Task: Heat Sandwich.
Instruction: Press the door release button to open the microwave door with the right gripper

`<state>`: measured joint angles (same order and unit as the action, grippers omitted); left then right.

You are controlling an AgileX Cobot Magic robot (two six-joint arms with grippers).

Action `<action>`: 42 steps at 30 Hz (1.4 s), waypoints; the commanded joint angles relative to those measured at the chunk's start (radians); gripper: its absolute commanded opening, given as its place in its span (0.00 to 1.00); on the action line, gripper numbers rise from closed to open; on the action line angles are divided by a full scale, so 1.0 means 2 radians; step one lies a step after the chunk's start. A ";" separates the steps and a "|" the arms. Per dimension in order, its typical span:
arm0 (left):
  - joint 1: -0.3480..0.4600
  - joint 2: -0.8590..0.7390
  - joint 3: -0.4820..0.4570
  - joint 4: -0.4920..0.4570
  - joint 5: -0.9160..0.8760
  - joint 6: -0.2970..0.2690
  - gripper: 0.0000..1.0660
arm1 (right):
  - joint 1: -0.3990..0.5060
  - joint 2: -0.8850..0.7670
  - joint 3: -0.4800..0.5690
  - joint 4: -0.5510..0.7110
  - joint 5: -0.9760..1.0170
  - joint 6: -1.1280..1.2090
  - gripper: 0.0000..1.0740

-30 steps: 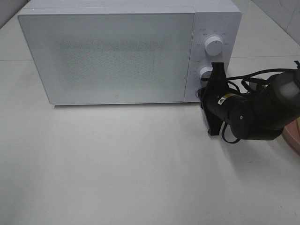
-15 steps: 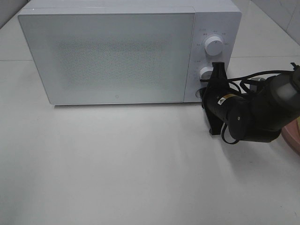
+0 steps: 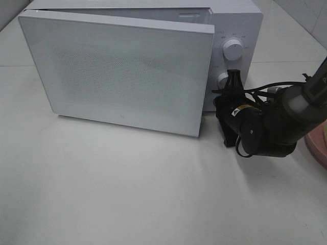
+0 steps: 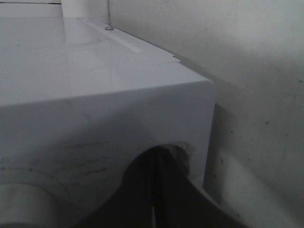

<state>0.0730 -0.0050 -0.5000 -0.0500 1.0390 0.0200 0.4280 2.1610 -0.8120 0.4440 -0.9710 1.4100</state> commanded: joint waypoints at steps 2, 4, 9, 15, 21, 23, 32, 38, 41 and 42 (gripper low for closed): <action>0.002 -0.013 0.002 -0.003 -0.002 -0.001 0.92 | -0.011 -0.004 -0.033 -0.008 -0.086 -0.008 0.01; 0.002 -0.013 0.002 -0.003 -0.002 -0.001 0.92 | -0.011 -0.004 -0.033 -0.008 -0.084 -0.008 0.01; 0.002 -0.013 0.002 -0.003 -0.002 -0.001 0.92 | -0.011 -0.004 -0.033 -0.011 -0.081 -0.008 0.00; 0.002 -0.013 0.002 -0.003 -0.002 -0.001 0.92 | -0.011 -0.004 -0.033 -0.012 -0.073 -0.008 0.01; 0.002 -0.013 0.002 -0.003 -0.002 -0.001 0.92 | -0.011 -0.004 -0.033 -0.021 -0.051 -0.008 0.00; 0.002 -0.013 0.002 -0.003 -0.002 -0.001 0.92 | -0.011 -0.004 -0.033 -0.021 -0.051 -0.008 0.00; 0.002 -0.013 0.002 -0.003 -0.002 -0.001 0.92 | -0.010 -0.022 -0.023 -0.046 -0.002 -0.007 0.00; 0.002 -0.013 0.002 -0.003 -0.002 -0.001 0.92 | -0.009 -0.041 -0.001 -0.061 0.034 -0.005 0.01; 0.002 -0.013 0.002 -0.003 -0.002 -0.001 0.92 | -0.009 -0.059 0.017 -0.068 0.060 0.002 0.01; 0.002 -0.013 0.002 -0.003 -0.002 -0.001 0.92 | -0.009 -0.059 0.017 -0.068 0.060 0.002 0.01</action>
<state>0.0730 -0.0050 -0.5000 -0.0500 1.0390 0.0200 0.4080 2.0780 -0.7800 0.3550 -0.8360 1.4120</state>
